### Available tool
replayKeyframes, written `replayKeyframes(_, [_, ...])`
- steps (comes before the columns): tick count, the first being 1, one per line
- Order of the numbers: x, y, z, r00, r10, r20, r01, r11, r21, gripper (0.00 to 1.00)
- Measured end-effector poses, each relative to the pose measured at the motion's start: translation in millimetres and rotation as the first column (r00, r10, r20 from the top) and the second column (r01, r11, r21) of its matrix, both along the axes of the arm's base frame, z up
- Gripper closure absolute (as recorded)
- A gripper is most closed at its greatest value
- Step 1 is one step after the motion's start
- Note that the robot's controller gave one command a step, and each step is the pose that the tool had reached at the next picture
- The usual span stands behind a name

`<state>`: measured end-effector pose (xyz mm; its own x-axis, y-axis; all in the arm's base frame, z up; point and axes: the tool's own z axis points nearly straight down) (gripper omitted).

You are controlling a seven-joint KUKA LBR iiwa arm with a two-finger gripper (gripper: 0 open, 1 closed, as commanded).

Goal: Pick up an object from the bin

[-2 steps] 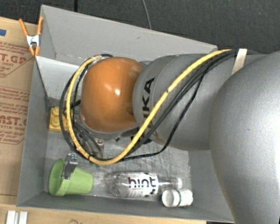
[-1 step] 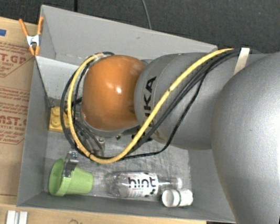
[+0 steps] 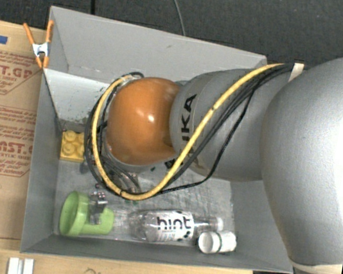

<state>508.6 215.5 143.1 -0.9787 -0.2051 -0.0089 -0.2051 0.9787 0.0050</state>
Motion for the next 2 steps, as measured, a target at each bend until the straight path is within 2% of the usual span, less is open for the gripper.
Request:
replayKeyframes(1, [13.0, 13, -54, 0.928, 0.372, -0.008, -0.372, 0.928, -0.008, 0.0])
replayKeyframes(2, [25.9, 4, -60, 0.887, 0.462, -0.014, -0.463, 0.887, -0.009, 1.0])
